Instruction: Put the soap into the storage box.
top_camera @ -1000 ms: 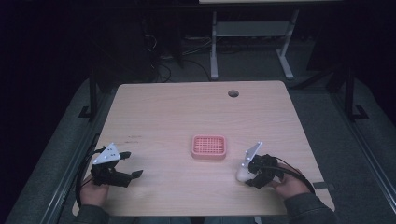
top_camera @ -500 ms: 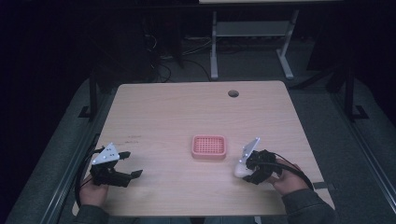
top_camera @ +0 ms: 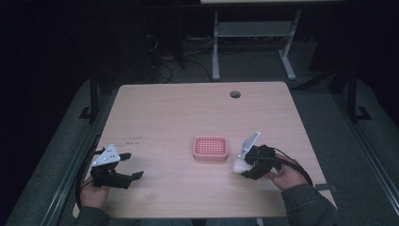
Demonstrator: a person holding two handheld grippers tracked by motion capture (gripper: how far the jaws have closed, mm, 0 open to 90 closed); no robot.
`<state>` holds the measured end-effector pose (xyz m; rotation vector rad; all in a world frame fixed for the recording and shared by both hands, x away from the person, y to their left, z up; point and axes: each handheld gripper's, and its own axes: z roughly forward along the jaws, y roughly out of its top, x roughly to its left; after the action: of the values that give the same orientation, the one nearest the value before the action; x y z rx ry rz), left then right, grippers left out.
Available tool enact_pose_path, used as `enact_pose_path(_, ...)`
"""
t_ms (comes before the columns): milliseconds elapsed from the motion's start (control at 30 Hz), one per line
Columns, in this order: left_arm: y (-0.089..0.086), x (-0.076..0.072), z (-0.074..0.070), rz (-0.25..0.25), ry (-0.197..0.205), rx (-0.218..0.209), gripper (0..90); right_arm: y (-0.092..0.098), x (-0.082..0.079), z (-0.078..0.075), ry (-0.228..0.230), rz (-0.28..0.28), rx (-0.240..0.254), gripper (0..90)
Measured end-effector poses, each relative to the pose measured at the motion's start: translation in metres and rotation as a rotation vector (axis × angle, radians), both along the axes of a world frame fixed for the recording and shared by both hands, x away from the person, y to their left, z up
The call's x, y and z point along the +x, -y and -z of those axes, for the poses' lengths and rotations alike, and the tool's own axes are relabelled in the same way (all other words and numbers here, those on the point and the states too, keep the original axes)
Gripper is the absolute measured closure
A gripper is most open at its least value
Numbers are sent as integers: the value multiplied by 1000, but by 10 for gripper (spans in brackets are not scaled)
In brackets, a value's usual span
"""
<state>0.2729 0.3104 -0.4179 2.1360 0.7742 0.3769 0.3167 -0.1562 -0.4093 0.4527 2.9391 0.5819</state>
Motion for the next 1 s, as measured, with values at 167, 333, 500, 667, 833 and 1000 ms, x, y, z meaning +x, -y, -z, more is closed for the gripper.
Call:
enact_pose_path(167, 0, 0, 0, 2, 1, 2, 148, -3, 4, -4, 6, -2, 1, 493)
enact_pose_path(333, 0, 0, 0, 0, 1, 0, 148, -6, 7, -5, 2, -3, 8, 493)
enact_pose_path(500, 0, 0, 0, 1, 4, -1, 148, -6, 11, -8, 5, -3, 15, 493)
enact_pose_path(667, 0, 0, 0, 1, 7, -3, 148, -9, 14, -12, 11, -12, 14, 493)
enact_pose_path(833, 0, 0, 0, 2, 6, -3, 148, -14, 16, -16, 9, -23, 20, 493)
enact_pose_path(1000, -1, 1, 0, 1, 4, 0, 148, -19, 20, -18, 8, -36, 16, 493)
